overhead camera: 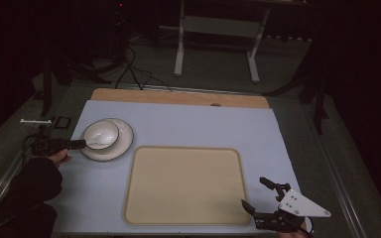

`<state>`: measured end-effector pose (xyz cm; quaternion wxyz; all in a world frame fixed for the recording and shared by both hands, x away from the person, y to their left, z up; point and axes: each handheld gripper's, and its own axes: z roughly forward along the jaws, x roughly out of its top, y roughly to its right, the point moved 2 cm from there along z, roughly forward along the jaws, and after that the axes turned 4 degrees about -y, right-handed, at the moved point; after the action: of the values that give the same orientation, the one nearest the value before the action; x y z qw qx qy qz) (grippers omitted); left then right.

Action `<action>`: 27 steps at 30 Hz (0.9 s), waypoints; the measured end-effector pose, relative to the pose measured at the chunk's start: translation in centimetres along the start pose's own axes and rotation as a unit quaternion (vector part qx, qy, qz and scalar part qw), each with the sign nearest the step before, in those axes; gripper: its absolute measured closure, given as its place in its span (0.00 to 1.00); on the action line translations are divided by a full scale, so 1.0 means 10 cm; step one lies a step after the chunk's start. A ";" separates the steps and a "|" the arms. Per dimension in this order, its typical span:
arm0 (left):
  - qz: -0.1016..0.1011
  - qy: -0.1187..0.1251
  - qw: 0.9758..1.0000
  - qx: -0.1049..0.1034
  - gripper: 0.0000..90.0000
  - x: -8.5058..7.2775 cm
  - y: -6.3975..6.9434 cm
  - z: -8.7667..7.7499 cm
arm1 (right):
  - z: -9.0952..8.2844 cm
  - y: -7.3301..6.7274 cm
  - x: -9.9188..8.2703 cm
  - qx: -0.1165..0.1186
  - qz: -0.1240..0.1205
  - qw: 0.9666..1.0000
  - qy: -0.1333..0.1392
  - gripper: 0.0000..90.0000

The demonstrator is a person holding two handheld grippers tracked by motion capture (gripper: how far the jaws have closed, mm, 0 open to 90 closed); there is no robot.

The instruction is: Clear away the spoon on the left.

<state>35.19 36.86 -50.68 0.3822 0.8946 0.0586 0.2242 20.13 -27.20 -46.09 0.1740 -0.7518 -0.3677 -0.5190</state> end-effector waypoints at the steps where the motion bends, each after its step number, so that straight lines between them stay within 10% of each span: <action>1: 0.000 0.000 1.000 0.000 0.90 0.00 0.00 0.00 | 0.00 0.00 0.00 0.000 0.000 1.000 0.000 0.16; 10: 0.051 -0.027 0.998 0.013 0.94 -0.03 0.16 0.02 | 0.00 0.00 0.00 0.000 0.000 1.000 0.000 0.16; 27: 0.058 0.015 0.998 0.036 0.94 -0.04 0.33 -0.07 | -0.01 0.01 0.00 -0.002 0.003 1.000 0.002 0.16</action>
<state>34.29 34.93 -48.05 0.3354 0.9061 0.0200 0.2573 20.14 -27.32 -46.05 0.1749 -0.7523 -0.3634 -0.5210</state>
